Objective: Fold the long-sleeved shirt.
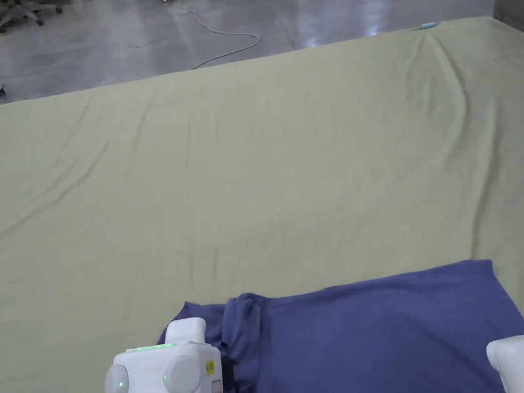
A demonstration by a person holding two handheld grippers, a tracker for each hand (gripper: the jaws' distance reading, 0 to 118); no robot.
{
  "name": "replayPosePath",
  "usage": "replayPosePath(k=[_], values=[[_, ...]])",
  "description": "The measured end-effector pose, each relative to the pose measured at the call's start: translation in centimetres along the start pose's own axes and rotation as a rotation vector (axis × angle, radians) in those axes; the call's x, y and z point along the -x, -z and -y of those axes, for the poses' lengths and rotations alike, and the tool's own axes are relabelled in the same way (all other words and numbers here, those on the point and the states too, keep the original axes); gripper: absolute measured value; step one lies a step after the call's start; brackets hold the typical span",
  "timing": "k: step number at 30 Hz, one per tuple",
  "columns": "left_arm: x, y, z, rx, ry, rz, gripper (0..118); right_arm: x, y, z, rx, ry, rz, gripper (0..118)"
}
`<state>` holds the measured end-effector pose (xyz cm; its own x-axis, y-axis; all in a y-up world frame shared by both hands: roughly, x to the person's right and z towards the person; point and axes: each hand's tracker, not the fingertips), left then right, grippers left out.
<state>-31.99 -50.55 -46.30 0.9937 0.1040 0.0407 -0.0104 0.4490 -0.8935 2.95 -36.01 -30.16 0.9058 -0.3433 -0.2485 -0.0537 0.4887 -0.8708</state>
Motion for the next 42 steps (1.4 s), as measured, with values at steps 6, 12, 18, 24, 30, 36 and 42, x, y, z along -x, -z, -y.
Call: replayPosePath(k=[6,12,18,24,30,36,42], values=[[0.6,-9.6,-0.3,-0.159,-0.051,0.071,105,0.3,-2.5,-0.8,-0.077,0.013,-0.025,0],[0.5,-13.7,6.8,-0.167,-0.126,0.116,112,0.2,-2.1,-0.5,-0.078,0.01,-0.013,0],[1.3,-10.2,11.1,0.029,-0.167,0.084,0,-0.4,0.0,0.2,-0.03,0.048,-0.02,0],[3.8,-9.9,-1.4,-0.161,-0.262,0.079,118,-1.5,0.5,-0.7,-0.02,0.053,-0.002,0],[5.7,3.3,-12.1,0.034,-0.31,0.029,118,-3.3,1.4,-0.9,-0.002,0.1,0.02,0],[3.4,5.5,-11.9,0.186,-0.109,-0.092,89,-6.8,1.8,-1.6,0.052,0.169,0.108,0],[3.4,1.6,-10.7,0.137,-0.057,-0.048,0,-11.8,4.9,-11.6,0.016,0.141,0.292,118]])
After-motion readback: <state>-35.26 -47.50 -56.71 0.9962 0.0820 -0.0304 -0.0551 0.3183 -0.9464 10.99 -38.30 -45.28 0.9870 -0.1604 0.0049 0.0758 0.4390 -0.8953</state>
